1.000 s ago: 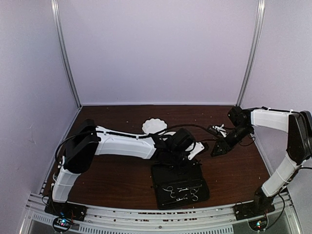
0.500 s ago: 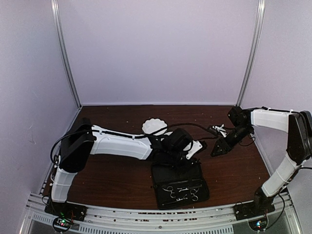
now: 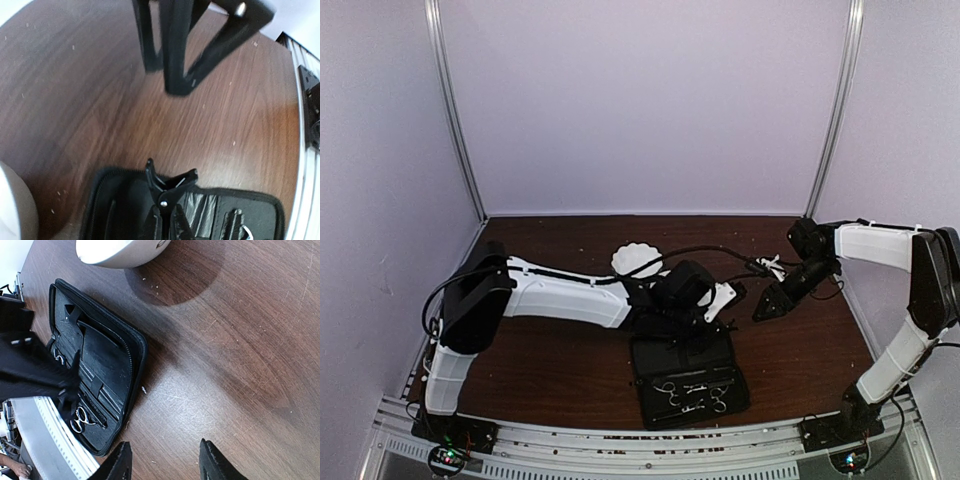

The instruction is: Sort the hair-cutting tools

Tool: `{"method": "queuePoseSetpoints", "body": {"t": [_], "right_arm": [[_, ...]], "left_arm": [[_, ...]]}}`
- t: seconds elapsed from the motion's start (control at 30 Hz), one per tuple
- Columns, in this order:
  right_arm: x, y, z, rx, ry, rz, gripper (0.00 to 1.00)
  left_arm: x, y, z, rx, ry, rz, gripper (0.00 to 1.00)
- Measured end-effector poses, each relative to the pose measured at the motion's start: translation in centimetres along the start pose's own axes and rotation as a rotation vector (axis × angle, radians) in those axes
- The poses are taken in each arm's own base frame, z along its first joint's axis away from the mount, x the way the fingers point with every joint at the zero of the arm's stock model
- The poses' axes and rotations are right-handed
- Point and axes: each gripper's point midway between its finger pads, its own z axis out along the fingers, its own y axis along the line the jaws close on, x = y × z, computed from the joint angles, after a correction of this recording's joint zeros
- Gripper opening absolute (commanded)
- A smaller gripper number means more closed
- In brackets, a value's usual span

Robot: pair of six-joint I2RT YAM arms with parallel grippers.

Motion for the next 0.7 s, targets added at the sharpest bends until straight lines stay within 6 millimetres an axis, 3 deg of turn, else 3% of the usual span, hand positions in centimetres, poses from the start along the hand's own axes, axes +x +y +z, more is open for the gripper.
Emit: {"method": "queuePoseSetpoints", "body": {"t": [0.17, 0.7], "right_arm": [[0.0, 0.0, 0.0, 0.000, 0.000, 0.000, 0.47], [0.1, 0.0, 0.0, -0.001, 0.002, 0.001, 0.47]], "left_arm": [[3.0, 0.4, 0.6, -0.009, 0.043, -0.020, 0.00], [3.6, 1.2, -1.2, -0.062, 0.019, -0.011, 0.00]]}}
